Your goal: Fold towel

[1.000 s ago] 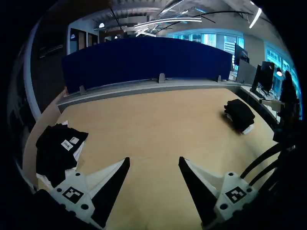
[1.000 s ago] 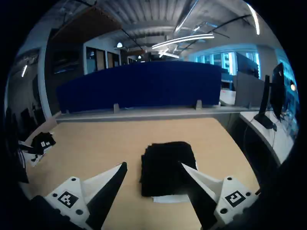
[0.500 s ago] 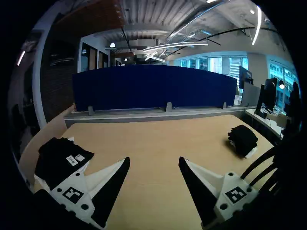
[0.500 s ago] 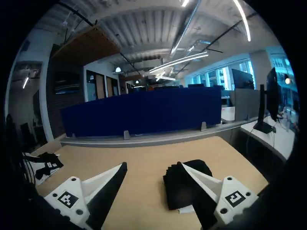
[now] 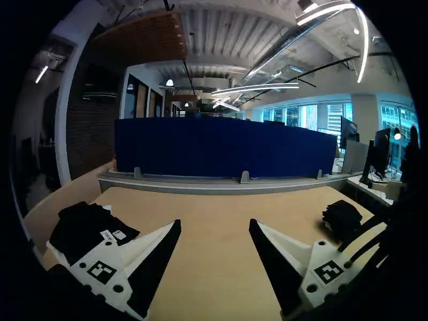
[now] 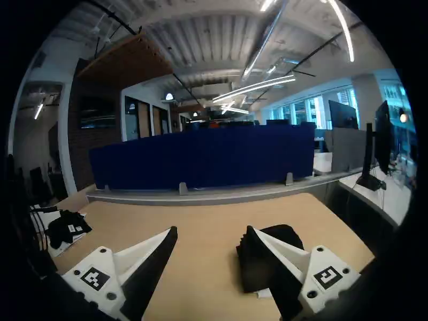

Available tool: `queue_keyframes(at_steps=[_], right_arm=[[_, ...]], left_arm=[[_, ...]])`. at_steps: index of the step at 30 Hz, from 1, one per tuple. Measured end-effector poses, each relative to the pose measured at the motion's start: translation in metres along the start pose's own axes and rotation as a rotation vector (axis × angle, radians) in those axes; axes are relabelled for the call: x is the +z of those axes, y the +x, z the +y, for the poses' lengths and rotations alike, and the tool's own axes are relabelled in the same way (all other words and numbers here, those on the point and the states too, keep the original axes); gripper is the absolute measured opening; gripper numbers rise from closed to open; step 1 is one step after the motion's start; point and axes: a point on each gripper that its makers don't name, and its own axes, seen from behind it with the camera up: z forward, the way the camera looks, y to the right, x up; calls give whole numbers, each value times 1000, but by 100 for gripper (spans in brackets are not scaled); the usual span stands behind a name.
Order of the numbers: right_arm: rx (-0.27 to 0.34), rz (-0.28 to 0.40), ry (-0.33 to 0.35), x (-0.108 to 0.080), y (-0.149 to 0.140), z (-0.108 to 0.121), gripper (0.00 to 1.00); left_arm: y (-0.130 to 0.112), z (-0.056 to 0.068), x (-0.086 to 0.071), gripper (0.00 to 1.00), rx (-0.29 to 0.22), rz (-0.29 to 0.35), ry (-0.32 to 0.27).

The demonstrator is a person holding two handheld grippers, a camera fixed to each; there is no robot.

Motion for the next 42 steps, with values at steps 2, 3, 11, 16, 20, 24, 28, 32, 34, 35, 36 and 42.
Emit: queue_keyframes(at_steps=[2, 3, 11, 16, 20, 24, 28, 32, 34, 35, 36, 42], right_arm=[[-5, -7, 8, 1, -1, -3, 100], [-7, -10, 12, 2, -1, -4, 100], [-38, -55, 40, 5, -8, -11, 100], [-94, -92, 53, 8, -11, -12, 100], [-154, -105, 52, 13, -8, -10, 100], [-177, -111, 51, 20, -5, -11, 100], [-179, -115, 54, 28, -7, -16, 100], [-197, -133, 60, 35, -16, -27, 100], [-212, -142, 65, 37, -21, -32, 100], [-222, -147, 69, 38, -24, -35, 100], [-231, -152, 72, 39, -27, -37, 100], [-267, -172, 74, 46, -34, -46, 100]], left_arm=[[1, -4, -1, 94, 1, 19, 10], [1, -6, -1, 94, 1, 27, 15], [-5, -6, -5, 94, 56, 88, 42], [-16, -5, -6, 94, 78, 120, 59], [-31, -7, -6, 94, 80, 138, 74], [-43, -16, -7, 94, 91, 157, 95], [-52, -25, -8, 94, 89, 177, 104], [-59, -36, -8, 94, 85, 199, 107], [-62, -42, -8, 94, 89, 208, 110], [-65, -46, -7, 94, 93, 212, 112], [-67, -49, -7, 94, 96, 216, 114], [-85, -76, -3, 94, 107, 210, 141]])
